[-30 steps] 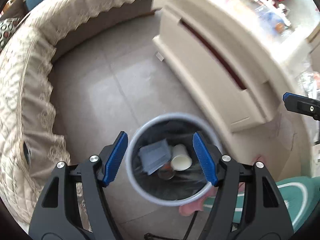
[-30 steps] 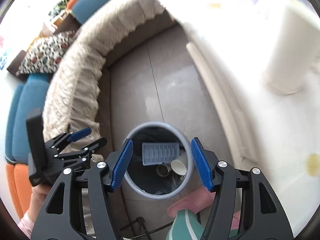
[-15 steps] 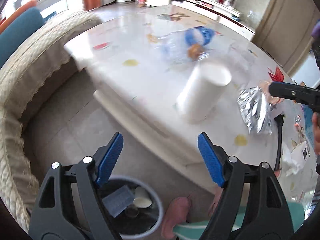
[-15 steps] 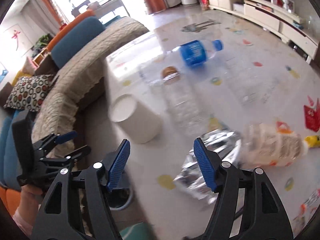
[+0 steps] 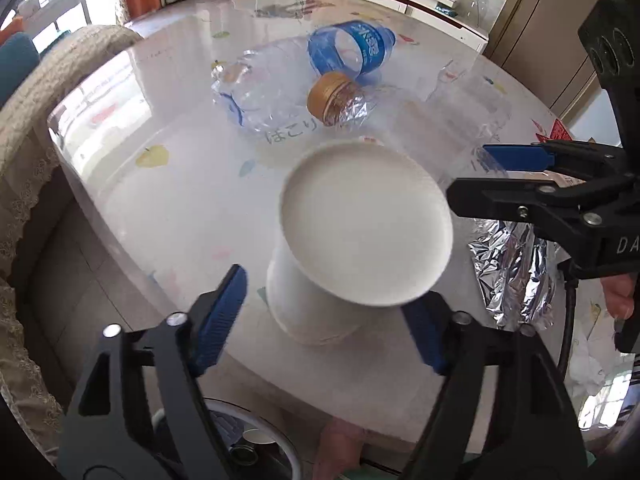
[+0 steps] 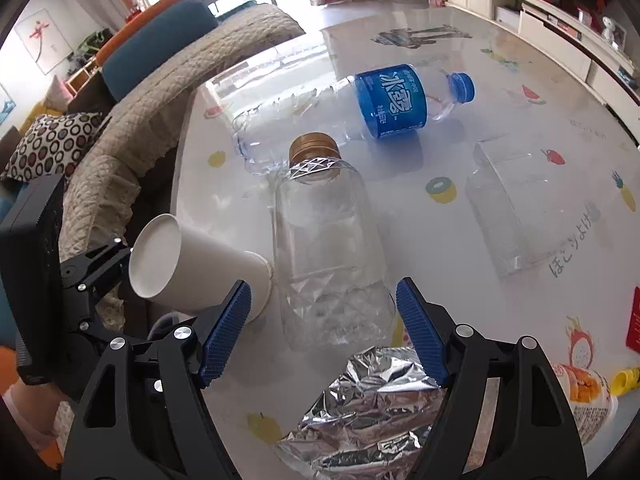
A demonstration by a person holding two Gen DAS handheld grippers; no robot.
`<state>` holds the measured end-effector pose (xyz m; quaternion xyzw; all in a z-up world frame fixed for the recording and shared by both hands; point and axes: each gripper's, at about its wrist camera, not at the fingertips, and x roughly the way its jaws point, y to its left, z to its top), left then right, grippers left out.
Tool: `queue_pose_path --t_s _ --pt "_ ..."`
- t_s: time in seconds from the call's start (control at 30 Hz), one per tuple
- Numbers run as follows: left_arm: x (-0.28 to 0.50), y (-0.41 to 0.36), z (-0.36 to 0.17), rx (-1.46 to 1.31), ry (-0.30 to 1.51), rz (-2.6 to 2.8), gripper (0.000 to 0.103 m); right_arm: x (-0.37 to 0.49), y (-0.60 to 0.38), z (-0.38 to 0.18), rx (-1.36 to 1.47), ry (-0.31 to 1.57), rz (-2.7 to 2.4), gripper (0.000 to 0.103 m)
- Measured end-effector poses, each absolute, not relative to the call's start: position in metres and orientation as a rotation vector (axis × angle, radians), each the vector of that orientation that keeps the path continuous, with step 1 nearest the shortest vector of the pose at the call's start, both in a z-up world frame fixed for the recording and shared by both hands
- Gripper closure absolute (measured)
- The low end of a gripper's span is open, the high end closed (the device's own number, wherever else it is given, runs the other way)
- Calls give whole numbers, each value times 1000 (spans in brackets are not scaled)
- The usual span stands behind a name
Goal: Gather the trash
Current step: 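Grasp the standing paper cup with the left tool while the right grasps a clear bottle, then carry the cup and clear bottle over the bin and open both tools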
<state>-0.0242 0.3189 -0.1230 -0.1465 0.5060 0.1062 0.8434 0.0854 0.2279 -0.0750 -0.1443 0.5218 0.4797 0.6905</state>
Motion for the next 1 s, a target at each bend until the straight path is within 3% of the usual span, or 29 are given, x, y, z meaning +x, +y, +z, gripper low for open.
queue_pose_path --t_s 0.3,0.53,1.0 --pt "-22 329 -123 -337 1055 212 59 91 229 -85 -300 1183 1072 37" --pt "-34 335 -105 -326 1017 228 66 87 220 -68 -264 1166 1065 38" --pt "-62 331 -69 -316 957 232 68 70 199 -30 -246 1135 1045 40"
